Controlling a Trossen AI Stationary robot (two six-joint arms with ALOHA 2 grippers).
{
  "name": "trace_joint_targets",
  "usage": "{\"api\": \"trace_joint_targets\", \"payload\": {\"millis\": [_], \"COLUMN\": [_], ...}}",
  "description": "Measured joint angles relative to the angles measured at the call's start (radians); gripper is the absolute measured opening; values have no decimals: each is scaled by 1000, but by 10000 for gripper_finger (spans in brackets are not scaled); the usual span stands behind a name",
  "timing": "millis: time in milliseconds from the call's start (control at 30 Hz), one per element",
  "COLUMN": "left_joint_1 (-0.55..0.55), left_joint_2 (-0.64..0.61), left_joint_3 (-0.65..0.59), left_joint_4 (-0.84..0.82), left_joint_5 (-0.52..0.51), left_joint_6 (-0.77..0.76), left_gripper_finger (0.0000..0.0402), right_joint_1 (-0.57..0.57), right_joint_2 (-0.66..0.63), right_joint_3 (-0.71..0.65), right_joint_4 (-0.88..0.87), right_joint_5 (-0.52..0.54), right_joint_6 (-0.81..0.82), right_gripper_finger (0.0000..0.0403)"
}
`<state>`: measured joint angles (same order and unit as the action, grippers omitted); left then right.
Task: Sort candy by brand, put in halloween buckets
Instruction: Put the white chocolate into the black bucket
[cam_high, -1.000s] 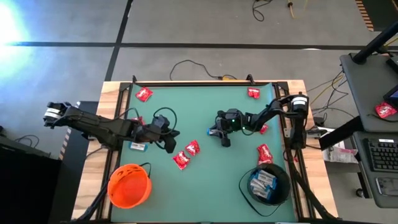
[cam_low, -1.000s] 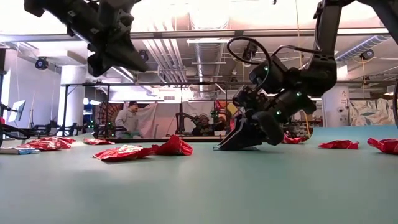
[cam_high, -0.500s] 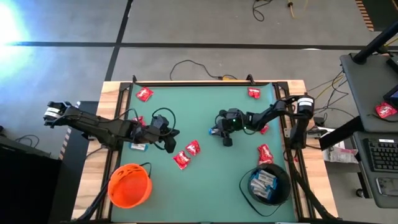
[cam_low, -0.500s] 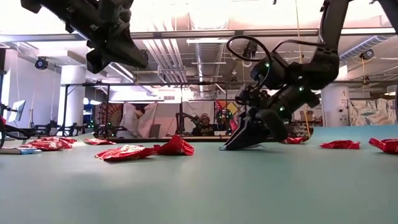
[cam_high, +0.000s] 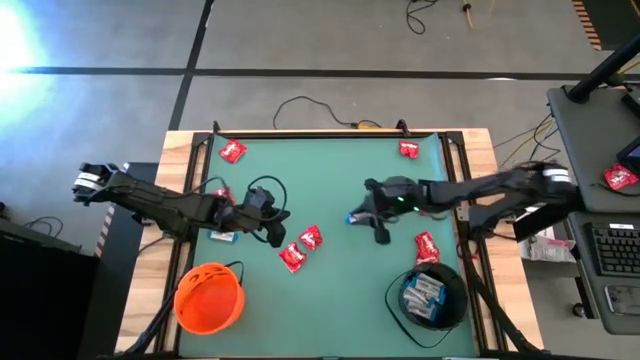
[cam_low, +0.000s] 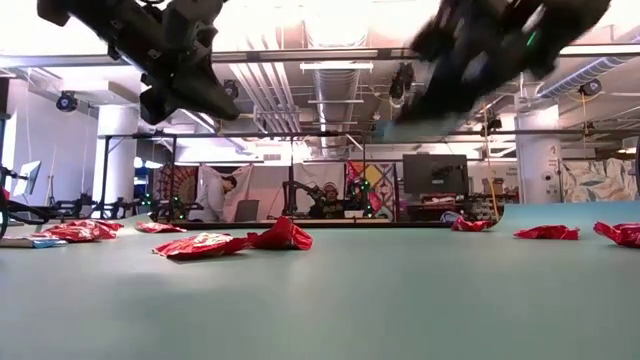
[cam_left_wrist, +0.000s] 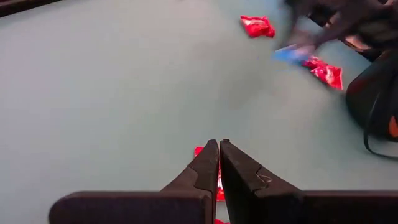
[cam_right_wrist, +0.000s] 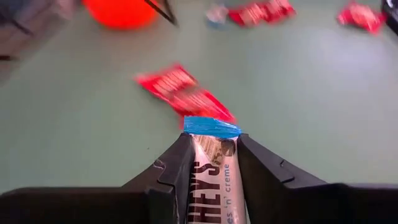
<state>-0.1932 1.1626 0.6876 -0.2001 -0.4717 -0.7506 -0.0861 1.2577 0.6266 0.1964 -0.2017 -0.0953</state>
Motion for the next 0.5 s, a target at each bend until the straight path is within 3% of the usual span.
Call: {"api": "trace_joint_targets", "payload": {"millis": [200,367,500], "left_joint_1": [0,2,-16], "left_joint_2": [13,15,21], "left_joint_3": [78,169,286], "left_joint_4": [8,-13,-166], "left_joint_5": [-51,-35,18], "left_joint_6": [45,59,-2], "left_gripper_finger": [0,0,0], "right_joint_1": [323,638,890], "right_joint_2": [-230,-283,-268], "right_joint_3": [154,313,401], "right_joint_4": [-408,-807,-1105], "right_joint_5": [142,218,322], "right_joint_6": [68,308,478], "right_gripper_finger": [103,103,103]}}
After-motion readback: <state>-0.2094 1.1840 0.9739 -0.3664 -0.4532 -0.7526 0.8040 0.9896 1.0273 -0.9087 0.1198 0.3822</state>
